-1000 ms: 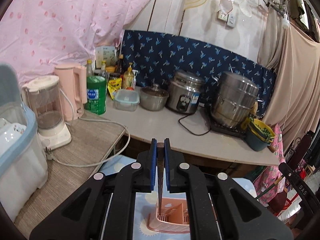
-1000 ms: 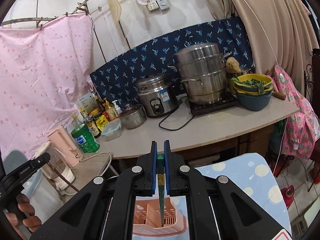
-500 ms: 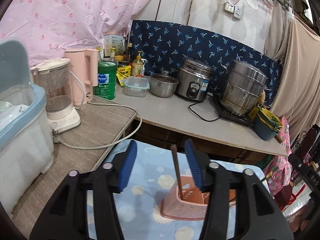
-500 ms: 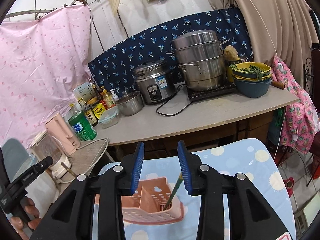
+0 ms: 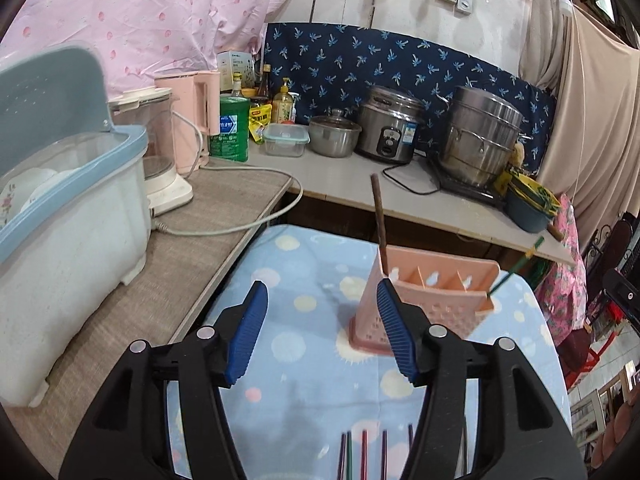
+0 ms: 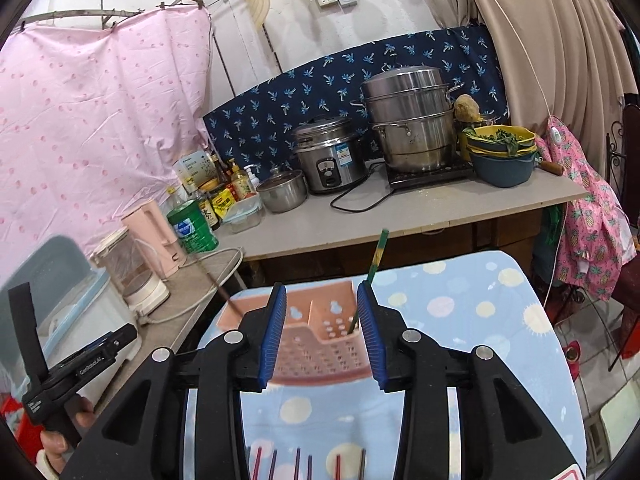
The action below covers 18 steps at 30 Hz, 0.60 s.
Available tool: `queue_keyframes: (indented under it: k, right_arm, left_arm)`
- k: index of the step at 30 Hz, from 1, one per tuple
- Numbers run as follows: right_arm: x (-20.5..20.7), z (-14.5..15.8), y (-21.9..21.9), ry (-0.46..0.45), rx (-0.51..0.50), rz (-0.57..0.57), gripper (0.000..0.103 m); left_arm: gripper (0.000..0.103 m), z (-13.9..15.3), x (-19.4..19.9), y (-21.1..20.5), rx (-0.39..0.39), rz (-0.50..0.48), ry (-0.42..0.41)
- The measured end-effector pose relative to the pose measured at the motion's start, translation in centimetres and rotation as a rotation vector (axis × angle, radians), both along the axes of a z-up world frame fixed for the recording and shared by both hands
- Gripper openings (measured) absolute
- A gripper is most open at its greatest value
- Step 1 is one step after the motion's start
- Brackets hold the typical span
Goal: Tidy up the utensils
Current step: 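Lower both chopsticks into the pink basket and open both tools, then move both open tools back down to the chopstick row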
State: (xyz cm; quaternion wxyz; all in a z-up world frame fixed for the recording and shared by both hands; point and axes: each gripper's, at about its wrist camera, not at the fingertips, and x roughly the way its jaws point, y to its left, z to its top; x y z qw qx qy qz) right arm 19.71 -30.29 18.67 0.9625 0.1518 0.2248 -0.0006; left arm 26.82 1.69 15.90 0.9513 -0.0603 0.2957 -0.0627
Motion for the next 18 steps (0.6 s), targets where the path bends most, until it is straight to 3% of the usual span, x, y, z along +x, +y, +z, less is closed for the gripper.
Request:
queue_keyframes:
  k: [9,18]
  right_arm:
    - [-5.9,-2.8,2.1,0.033,-0.044,0.018,0.037]
    - [-9.9,-6.4,3.0,0.094,-0.028,0.031,0.037]
  left_arm:
    - [0.054,-2.3,-5.4,0.7,0.005,-0.033,0.026]
    - [0.054,-5.0,-9.3,1.5,0.007,-0.045,0.057]
